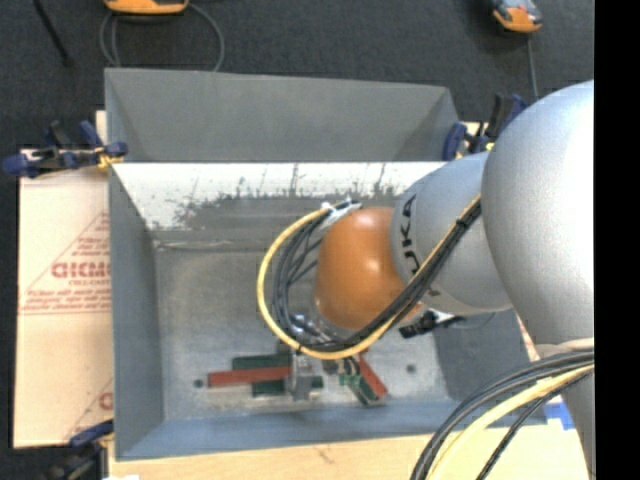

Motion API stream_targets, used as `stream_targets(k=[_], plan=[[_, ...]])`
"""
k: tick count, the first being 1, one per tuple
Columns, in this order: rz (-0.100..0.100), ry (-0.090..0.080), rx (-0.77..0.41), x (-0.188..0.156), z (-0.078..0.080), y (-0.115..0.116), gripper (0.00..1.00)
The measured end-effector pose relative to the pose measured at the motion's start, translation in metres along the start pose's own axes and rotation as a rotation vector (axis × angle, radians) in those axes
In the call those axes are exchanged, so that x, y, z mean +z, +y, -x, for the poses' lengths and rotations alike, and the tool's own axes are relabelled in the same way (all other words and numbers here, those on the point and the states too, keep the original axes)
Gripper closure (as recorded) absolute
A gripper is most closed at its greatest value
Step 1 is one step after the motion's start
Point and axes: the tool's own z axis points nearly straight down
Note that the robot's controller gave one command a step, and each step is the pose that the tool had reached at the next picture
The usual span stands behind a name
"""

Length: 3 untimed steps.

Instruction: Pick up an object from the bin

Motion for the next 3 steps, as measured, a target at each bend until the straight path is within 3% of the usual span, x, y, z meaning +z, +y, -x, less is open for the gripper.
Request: stream_targets(k=[3], plan=[[0.001,-0.002,0.002,-0.0082,0.001,-0.0004,1.0]])
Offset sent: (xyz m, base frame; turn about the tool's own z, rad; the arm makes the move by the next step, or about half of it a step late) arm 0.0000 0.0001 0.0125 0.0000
